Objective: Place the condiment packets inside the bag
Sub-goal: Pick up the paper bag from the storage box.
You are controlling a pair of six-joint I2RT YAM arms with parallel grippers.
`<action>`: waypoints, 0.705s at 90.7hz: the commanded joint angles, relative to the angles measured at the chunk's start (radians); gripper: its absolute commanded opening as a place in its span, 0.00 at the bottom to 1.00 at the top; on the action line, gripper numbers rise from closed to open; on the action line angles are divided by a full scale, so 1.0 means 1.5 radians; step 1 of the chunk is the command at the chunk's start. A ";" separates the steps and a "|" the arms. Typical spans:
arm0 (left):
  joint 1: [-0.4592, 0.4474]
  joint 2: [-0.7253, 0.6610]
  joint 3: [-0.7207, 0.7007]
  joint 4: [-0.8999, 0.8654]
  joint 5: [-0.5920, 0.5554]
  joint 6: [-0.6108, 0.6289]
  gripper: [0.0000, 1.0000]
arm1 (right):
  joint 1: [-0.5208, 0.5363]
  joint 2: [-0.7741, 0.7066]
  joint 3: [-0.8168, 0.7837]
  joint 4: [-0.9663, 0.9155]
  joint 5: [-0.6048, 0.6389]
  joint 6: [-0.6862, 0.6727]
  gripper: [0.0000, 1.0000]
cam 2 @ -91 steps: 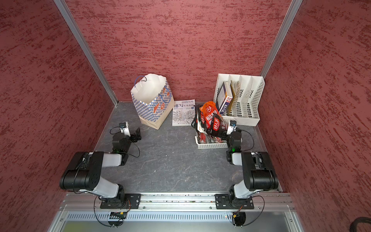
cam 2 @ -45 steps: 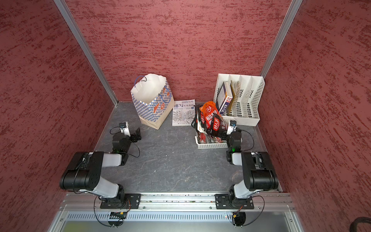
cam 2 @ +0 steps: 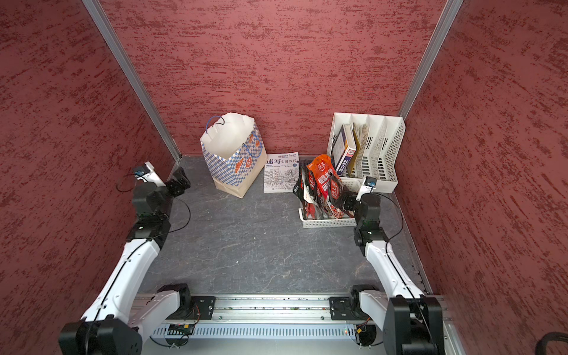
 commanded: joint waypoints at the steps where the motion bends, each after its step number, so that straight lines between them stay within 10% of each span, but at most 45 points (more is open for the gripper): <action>1: 0.016 0.039 0.124 -0.266 0.108 -0.022 1.00 | 0.006 -0.039 0.061 -0.254 -0.002 0.088 0.99; 64: 0.039 0.729 1.030 -0.692 0.423 0.168 0.91 | 0.038 -0.206 0.268 -0.725 -0.151 0.114 0.87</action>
